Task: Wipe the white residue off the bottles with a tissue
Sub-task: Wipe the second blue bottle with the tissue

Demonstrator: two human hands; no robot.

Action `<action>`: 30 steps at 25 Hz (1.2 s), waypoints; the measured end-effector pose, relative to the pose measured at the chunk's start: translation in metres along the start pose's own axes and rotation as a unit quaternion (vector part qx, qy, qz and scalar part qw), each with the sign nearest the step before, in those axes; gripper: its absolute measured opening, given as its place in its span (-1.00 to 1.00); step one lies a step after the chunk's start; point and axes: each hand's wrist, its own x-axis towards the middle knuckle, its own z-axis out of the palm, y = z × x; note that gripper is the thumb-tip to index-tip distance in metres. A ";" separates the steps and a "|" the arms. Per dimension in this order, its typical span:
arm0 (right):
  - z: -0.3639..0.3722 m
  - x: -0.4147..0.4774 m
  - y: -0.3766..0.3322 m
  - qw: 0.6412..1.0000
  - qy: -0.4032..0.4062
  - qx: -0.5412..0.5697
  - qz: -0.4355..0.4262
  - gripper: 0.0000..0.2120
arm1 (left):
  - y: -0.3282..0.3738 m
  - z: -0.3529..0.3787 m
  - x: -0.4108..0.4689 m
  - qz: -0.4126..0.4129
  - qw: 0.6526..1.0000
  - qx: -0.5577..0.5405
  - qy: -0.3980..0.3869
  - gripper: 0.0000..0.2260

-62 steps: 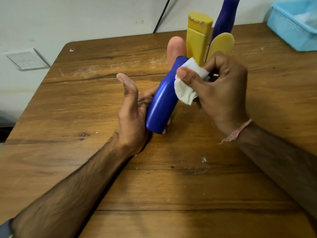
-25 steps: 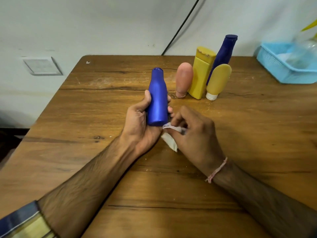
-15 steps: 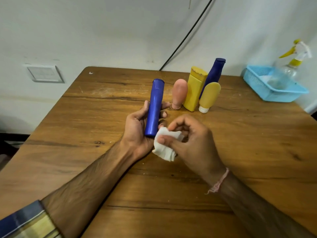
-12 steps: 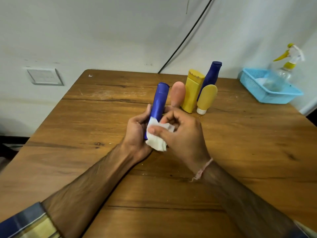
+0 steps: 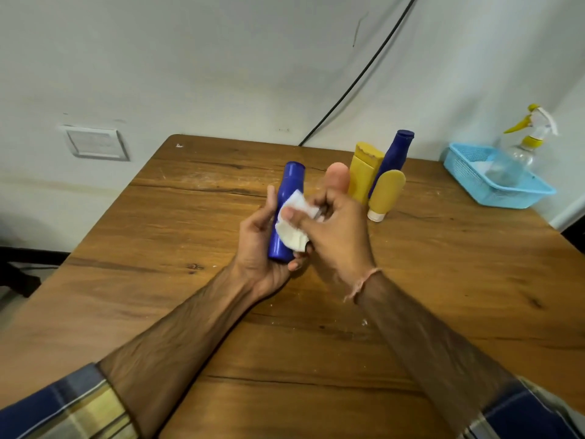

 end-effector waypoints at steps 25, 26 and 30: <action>-0.048 0.019 -0.012 0.989 0.086 -0.119 -0.027 -0.80 | 0.008 -0.017 0.005 0.153 0.965 0.203 0.067 -0.35; -0.054 0.026 -0.025 0.986 0.077 -0.131 -0.061 -0.81 | 0.007 -0.017 0.006 0.155 0.960 0.225 0.058 -0.29; -0.062 0.032 -0.056 0.977 0.031 -0.175 -0.122 -0.85 | 0.006 -0.022 0.007 0.171 0.948 0.261 0.060 -0.43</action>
